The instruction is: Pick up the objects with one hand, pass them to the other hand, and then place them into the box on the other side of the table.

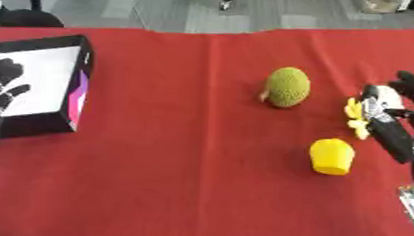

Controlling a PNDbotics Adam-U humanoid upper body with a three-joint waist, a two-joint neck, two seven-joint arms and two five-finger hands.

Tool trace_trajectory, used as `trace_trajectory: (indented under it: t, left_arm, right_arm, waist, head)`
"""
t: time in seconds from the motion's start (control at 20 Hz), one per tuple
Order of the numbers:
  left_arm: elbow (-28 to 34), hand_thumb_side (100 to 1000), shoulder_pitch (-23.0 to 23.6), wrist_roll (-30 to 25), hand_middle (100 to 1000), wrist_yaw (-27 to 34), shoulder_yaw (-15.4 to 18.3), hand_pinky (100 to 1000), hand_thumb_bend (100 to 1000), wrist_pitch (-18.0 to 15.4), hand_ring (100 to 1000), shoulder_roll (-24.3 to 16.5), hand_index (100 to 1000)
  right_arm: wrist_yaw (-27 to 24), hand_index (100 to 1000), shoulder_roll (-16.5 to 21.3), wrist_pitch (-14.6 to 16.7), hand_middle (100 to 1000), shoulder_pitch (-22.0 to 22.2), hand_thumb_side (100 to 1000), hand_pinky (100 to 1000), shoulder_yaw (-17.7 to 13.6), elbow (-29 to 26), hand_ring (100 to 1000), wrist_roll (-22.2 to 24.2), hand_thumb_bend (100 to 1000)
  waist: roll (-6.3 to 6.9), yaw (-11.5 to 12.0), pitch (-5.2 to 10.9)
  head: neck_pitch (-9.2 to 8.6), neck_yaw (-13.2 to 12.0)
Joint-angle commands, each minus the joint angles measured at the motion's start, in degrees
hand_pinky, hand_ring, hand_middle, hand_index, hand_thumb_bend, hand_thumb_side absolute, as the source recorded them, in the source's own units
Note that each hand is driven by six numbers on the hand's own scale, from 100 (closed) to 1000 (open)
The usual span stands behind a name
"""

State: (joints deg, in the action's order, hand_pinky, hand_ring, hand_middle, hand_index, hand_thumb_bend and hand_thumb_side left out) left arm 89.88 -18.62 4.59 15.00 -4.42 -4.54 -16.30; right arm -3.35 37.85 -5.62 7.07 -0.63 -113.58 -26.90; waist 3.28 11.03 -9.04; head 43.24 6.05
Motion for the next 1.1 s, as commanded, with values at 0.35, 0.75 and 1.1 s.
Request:
trace_trajectory:
  t: [0.35, 0.75, 1.1]
  left_arm:
    - [0.83, 841, -0.16, -0.06, 734, -0.47, 0.40, 831, 131, -0.05, 904, -2.73, 799]
    - [0.71, 844, 0.06, -0.18, 734, -0.66, 0.24, 831, 130, 0.02, 905, -3.10, 799]
    - [0.64, 845, 0.25, -0.18, 735, -0.78, 0.19, 831, 129, 0.06, 906, -3.40, 799]
  right_arm:
    - [0.55, 871, 15.48, -0.80, 782, 5.78, 432, 719, 1.79, -1.02, 897, 10.73, 393]
    - [-1.23, 886, 23.26, -1.29, 794, 7.97, 403, 745, 2.72, -1.02, 902, 16.93, 464]
    - [-4.54, 890, 28.71, -0.66, 799, 5.38, 391, 760, 2.29, -1.02, 903, 20.26, 492]
  waist:
    - [-1.83, -0.38, 0.20]
    - [-2.14, -0.56, 0.20]
    - [-2.36, -0.75, 0.35]
  head:
    - [-0.43, 0.97]
    - [-0.48, 1.35]
    - [-0.38, 1.67]
